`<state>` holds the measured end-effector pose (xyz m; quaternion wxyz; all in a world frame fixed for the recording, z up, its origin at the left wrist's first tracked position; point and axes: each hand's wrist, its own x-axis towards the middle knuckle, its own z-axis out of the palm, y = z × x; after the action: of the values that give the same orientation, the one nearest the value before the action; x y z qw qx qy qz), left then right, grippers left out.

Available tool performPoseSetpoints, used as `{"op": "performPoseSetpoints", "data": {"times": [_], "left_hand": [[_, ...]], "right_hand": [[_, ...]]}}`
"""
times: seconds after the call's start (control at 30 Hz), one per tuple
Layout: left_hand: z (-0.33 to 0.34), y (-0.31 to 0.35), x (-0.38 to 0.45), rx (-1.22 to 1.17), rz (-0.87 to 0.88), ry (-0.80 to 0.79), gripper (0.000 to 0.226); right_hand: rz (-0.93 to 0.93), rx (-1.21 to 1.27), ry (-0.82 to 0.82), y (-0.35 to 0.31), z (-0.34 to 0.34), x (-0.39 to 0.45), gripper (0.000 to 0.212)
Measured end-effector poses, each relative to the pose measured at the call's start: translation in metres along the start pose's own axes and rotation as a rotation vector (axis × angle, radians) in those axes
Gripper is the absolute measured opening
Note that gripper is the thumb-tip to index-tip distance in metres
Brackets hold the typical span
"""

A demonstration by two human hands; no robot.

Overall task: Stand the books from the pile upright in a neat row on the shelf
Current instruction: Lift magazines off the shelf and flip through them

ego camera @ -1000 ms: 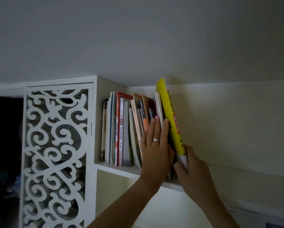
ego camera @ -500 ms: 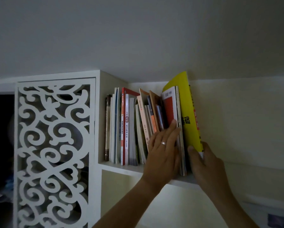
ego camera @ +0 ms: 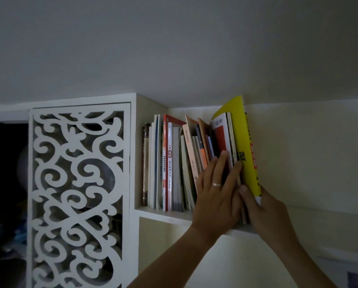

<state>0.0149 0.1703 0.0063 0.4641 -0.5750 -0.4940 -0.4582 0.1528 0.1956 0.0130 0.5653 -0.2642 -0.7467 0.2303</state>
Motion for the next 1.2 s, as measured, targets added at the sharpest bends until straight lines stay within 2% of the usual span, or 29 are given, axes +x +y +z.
{"op": "performPoseSetpoints", "data": {"times": [0.13,0.23,0.3,0.43,0.53,0.63,0.73,0.77,0.83,0.87,0.9,0.93,1.0,1.1,1.17,1.2], "left_hand": [[0.003,-0.002,-0.003,0.021,-0.103,0.032,0.061],[0.007,0.0,-0.004,0.104,-0.107,0.043,0.059],[0.007,0.002,-0.003,0.147,-0.099,0.02,0.059],[0.004,-0.003,-0.007,0.185,-0.129,-0.033,0.062],[-0.001,-0.004,-0.008,0.157,-0.138,-0.083,0.065],[-0.013,0.004,-0.003,0.008,-0.162,-0.085,0.061],[-0.044,0.029,0.019,-0.2,-0.308,0.012,0.062],[-0.051,0.04,0.027,-0.239,-0.36,0.001,0.065],[-0.056,0.058,0.041,-0.318,-0.505,-0.144,0.084],[-0.055,0.061,0.045,-0.357,-0.574,-0.196,0.088],[-0.052,0.06,0.048,-0.374,-0.614,-0.193,0.083],[-0.049,0.054,0.051,-0.367,-0.628,-0.16,0.071],[-0.048,0.042,0.055,-0.363,-0.648,-0.111,0.051],[-0.051,0.035,0.053,-0.432,-0.66,-0.056,0.038],[-0.053,0.042,0.051,-0.429,-0.651,-0.036,0.036],[-0.053,0.047,0.048,-0.416,-0.641,-0.043,0.04]], "right_hand": [[0.029,0.018,0.132,0.0,-0.002,0.002,0.022],[-0.028,-0.053,0.288,-0.002,0.001,-0.003,0.026],[-0.089,-0.089,0.325,-0.005,0.003,-0.009,0.025],[-0.095,-0.128,0.187,-0.012,0.006,-0.016,0.02],[-0.119,-0.177,0.05,-0.02,0.01,-0.017,0.036],[-0.13,-0.165,0.091,-0.028,0.013,-0.022,0.048],[-0.117,-0.183,0.127,-0.027,0.017,-0.03,0.053],[-0.081,-0.184,0.122,-0.023,0.022,-0.033,0.047],[0.031,-0.101,0.118,-0.015,0.033,-0.036,0.023],[0.063,-0.118,0.114,-0.012,0.037,-0.036,0.014],[0.069,-0.175,0.098,-0.012,0.039,-0.036,0.008],[0.045,-0.22,0.07,-0.012,0.04,-0.034,0.013],[-0.003,-0.262,-0.062,-0.014,0.037,-0.032,0.048],[0.001,-0.172,-0.218,-0.025,0.02,-0.037,0.099],[0.026,-0.312,-0.235,-0.026,0.012,-0.038,0.109],[0.038,-0.458,-0.285,-0.026,0.01,-0.038,0.1]]}}
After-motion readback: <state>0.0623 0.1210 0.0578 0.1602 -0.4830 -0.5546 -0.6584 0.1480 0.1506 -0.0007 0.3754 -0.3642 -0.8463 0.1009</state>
